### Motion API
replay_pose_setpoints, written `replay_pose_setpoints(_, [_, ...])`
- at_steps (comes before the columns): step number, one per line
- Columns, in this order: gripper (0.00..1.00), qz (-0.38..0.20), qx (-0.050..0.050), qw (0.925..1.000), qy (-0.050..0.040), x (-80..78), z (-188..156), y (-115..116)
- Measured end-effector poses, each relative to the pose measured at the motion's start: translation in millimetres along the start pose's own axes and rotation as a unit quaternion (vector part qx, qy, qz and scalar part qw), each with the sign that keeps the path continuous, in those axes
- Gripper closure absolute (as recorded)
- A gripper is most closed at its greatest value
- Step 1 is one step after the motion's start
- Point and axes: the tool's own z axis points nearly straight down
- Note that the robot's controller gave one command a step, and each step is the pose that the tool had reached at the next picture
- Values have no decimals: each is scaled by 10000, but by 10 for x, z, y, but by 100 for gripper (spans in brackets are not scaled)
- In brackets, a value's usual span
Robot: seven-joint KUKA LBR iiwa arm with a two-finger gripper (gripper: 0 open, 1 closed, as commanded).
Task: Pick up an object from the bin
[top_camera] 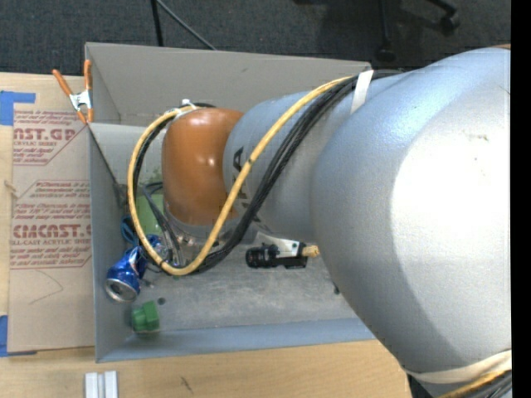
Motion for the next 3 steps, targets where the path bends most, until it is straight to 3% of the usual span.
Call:
replay_pose_setpoints(1, [100,71,19,10000,-4,80,230,-97])
replay_pose_setpoints(2, [100,374,8,9993,-11,-184,390,-183])
replay_pose_setpoints(3, [100,1504,-8,9886,-22,-448,-210,-458])
